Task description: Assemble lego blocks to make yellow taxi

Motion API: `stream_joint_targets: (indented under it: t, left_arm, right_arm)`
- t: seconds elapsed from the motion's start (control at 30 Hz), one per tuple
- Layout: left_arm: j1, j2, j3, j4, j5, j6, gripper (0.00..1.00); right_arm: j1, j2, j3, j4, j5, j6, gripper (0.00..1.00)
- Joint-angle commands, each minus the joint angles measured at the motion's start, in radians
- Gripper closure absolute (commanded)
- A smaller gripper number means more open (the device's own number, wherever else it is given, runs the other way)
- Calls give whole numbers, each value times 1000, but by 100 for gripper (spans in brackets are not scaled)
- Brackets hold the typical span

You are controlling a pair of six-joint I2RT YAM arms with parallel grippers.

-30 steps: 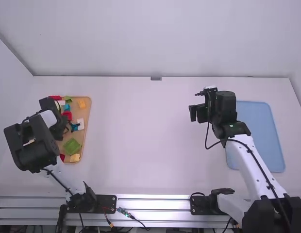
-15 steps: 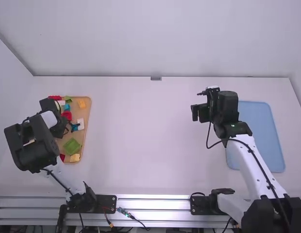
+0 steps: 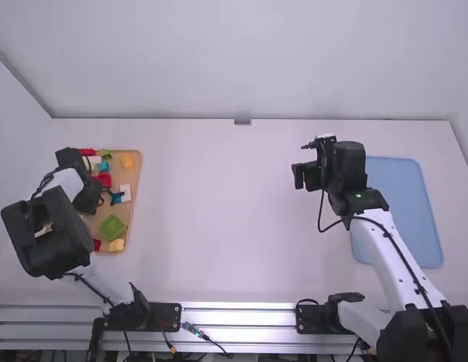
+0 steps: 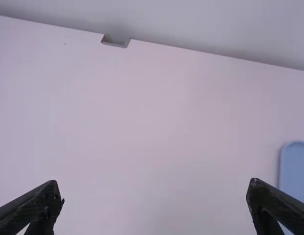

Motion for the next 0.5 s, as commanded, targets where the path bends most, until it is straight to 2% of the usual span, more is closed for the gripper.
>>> stream_joint_targets:
  t: [0.0,0.23,0.47]
  left_arm:
    - [-42,-100,25,-14,-7,24,98]
    - [-266,-271,-57,53,-7,307,99]
    - [-574,-397,-165,209,-7,704,99]
  right_arm:
    - [0,7,37,2,-6,3,1]
    - [0,6,37,-1,-4,56,1]
    - [-12,-2,37,-13,-6,56,1]
